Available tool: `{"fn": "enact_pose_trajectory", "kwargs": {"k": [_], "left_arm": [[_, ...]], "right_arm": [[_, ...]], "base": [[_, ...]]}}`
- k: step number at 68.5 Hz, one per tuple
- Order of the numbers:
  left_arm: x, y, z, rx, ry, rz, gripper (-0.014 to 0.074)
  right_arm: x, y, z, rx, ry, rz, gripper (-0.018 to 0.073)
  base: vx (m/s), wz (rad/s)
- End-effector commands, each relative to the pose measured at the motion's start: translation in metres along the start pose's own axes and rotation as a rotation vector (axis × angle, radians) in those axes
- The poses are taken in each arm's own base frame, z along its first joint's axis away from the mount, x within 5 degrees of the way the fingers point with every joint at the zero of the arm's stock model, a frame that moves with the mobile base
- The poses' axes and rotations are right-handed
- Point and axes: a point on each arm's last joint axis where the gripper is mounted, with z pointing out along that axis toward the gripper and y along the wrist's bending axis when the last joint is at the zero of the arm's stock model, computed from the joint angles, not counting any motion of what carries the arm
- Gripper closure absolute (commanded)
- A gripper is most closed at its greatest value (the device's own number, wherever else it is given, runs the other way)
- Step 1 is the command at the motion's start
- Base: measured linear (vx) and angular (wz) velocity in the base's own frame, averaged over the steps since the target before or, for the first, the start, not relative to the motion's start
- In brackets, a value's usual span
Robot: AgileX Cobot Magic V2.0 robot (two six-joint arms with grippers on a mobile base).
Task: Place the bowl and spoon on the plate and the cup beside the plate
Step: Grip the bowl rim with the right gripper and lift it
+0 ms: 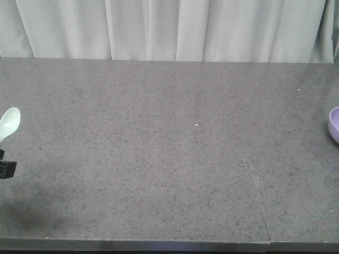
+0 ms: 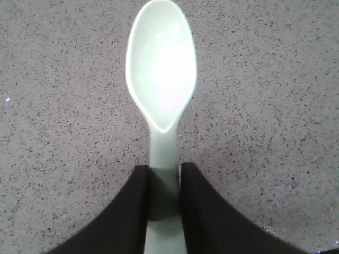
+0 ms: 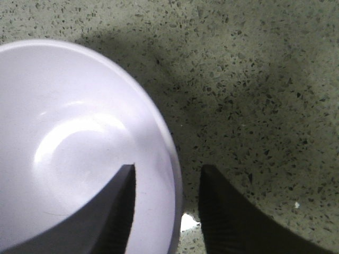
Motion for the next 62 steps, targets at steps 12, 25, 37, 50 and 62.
{"fn": "enact_pose_trajectory", "kwargs": {"k": [12,25,37,50,62], "left_arm": [[-0.01,0.0,-0.01,0.002,-0.091,-0.004,0.0506],[-0.01,0.0,-0.01,0.002,-0.091,-0.004,0.0506],[-0.01,0.0,-0.01,0.002,-0.091,-0.004,0.0506],[-0.01,0.0,-0.01,0.002,-0.091,-0.004,0.0506],[-0.01,0.0,-0.01,0.002,-0.091,-0.004,0.0506]], "right_arm": [[-0.013,0.005,-0.028,-0.001,-0.116,-0.014,0.0456],[-0.012,0.005,-0.027,-0.002,-0.112,-0.013,0.0554],[-0.012,0.006,-0.027,-0.007,-0.105,-0.009,0.0567],[-0.011,0.013,-0.045,-0.032,-0.13,-0.022,0.0563],[-0.009,0.036,-0.08,-0.044,-0.194,-0.101,0.0563]], "base": [[0.0,0.0],[0.0,0.0],[0.0,0.0],[0.0,0.0],[0.0,0.0]]}}
